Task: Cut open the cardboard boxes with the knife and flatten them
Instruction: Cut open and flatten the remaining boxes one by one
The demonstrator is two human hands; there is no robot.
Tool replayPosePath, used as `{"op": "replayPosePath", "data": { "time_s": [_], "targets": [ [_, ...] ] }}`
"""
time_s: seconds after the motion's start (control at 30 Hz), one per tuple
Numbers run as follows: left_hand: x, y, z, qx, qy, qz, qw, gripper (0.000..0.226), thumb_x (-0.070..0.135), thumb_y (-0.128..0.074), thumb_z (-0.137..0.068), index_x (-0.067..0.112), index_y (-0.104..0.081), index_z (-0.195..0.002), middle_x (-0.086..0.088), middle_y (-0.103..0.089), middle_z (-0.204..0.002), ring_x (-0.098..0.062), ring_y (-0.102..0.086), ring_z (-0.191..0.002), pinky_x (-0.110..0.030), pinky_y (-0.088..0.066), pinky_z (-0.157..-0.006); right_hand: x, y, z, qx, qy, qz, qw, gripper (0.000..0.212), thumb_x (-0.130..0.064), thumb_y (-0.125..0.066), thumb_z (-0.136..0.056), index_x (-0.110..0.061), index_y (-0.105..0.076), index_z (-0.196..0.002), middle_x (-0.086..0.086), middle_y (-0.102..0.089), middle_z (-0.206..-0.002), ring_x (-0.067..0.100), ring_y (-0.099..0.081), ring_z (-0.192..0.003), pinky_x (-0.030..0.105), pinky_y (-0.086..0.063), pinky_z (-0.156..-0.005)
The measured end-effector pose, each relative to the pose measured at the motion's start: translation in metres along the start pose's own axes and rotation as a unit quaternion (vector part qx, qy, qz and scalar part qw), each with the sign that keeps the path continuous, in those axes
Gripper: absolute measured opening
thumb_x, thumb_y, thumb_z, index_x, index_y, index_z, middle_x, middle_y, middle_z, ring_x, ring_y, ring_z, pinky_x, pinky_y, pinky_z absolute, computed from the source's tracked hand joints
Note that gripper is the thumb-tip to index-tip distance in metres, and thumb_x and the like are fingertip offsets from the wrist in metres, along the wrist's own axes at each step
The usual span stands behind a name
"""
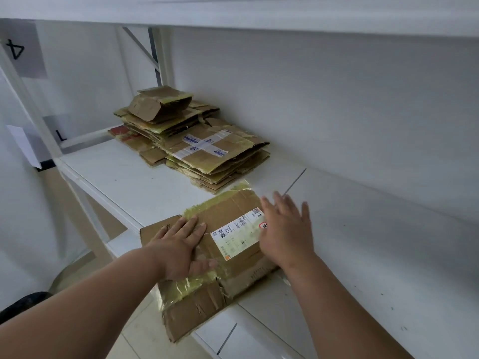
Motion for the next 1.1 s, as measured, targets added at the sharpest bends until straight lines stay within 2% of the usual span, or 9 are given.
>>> {"op": "replayPosePath", "data": {
  "time_s": [0.1, 0.2, 0.3, 0.37, 0.53, 0.67, 0.87, 1.1],
  "targets": [
    [0.001, -0.003, -0.002, -0.025, 0.002, 0.0, 1.0, 0.147, 0.104, 0.009, -0.023, 0.032, 0.022, -0.151, 0.003, 0.03, -0.158, -0.019, 0.025, -0.146, -0.045, 0.01, -0.12, -0.018, -0.046, 0.001, -0.116, 0.054, 0.005, 0.992, 0.07, -0.057, -0.023, -0.1, -0.027, 0.003, -0.158, 0.002, 0.014, -0.165, 0.022, 0.015, -0.152, 0.05, 0.011, -0.121],
    [0.0, -0.002, -0.005, -0.055, 0.0, 0.013, 0.998, 0.151, 0.105, 0.007, -0.019, 0.032, 0.024, -0.151, 0.002, 0.033, -0.157, -0.02, 0.029, -0.145, -0.048, 0.011, -0.12, -0.013, -0.068, 0.001, -0.175, 0.044, 0.02, 0.983, 0.078, -0.068, -0.015, -0.096, -0.026, 0.008, -0.158, 0.003, 0.021, -0.164, 0.022, 0.02, -0.15, 0.05, 0.014, -0.12],
    [0.0, -0.002, -0.006, -0.057, -0.003, 0.042, 0.997, 0.15, 0.106, 0.007, -0.021, 0.033, 0.021, -0.151, 0.004, 0.032, -0.157, -0.017, 0.03, -0.144, -0.048, 0.012, -0.12, -0.012, -0.062, -0.005, -0.167, 0.031, 0.035, 0.985, 0.085, -0.075, -0.014, -0.092, -0.026, 0.007, -0.158, 0.003, 0.018, -0.165, 0.022, 0.019, -0.151, 0.052, 0.017, -0.118],
    [0.0, -0.003, -0.006, -0.037, -0.002, 0.025, 0.999, 0.144, 0.105, 0.005, -0.026, 0.034, 0.024, -0.15, 0.005, 0.035, -0.155, -0.017, 0.032, -0.143, -0.049, 0.013, -0.119, -0.015, -0.065, -0.004, -0.163, 0.027, 0.028, 0.986, 0.088, -0.078, -0.013, -0.089, -0.027, 0.009, -0.158, 0.003, 0.02, -0.164, 0.022, 0.021, -0.15, 0.053, 0.017, -0.117],
    [0.0, -0.008, -0.007, 0.012, -0.003, -0.008, 1.0, 0.131, 0.101, 0.0, -0.042, 0.03, 0.029, -0.148, 0.002, 0.037, -0.154, -0.016, 0.034, -0.141, -0.044, 0.016, -0.119, -0.014, -0.069, -0.004, -0.189, 0.018, 0.028, 0.981, 0.089, -0.079, -0.017, -0.089, -0.029, 0.009, -0.157, 0.003, 0.022, -0.164, 0.022, 0.022, -0.15, 0.054, 0.016, -0.118],
    [0.001, -0.005, -0.003, 0.048, -0.007, -0.008, 0.999, 0.129, 0.1, 0.004, -0.044, 0.026, 0.028, -0.147, 0.003, 0.036, -0.153, -0.015, 0.034, -0.14, -0.042, 0.017, -0.118, -0.017, -0.069, -0.003, -0.181, 0.01, 0.018, 0.983, 0.088, -0.077, -0.019, -0.09, -0.028, 0.008, -0.158, 0.004, 0.022, -0.164, 0.021, 0.023, -0.15, 0.055, 0.018, -0.117],
    [0.001, -0.006, 0.005, 0.054, 0.016, 0.018, 0.998, 0.128, 0.097, 0.002, -0.049, 0.021, 0.025, -0.149, 0.008, 0.036, -0.147, -0.006, 0.031, -0.136, -0.035, 0.016, -0.117, -0.016, -0.073, -0.002, -0.183, 0.0, 0.007, 0.983, 0.088, -0.078, -0.016, -0.09, -0.029, 0.01, -0.157, 0.004, 0.025, -0.163, 0.021, 0.026, -0.149, 0.055, 0.017, -0.117],
    [-0.001, -0.013, 0.026, 0.033, 0.032, 0.046, 0.998, 0.123, 0.089, 0.01, -0.05, 0.019, 0.022, -0.151, 0.003, 0.029, -0.157, -0.012, 0.023, -0.145, -0.033, 0.012, -0.118, -0.017, -0.069, -0.001, -0.17, 0.0, 0.018, 0.985, 0.089, -0.078, -0.016, -0.09, -0.026, 0.009, -0.158, 0.008, 0.021, -0.164, 0.027, 0.022, -0.15, 0.052, 0.019, -0.117]
  ]
}}
Point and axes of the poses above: each hand's wrist, its own z-axis away from the middle knuckle, its own y-axis out of the back of the hand, x = y × z, the point moved 9 cm from there along -z, towards the middle knuckle
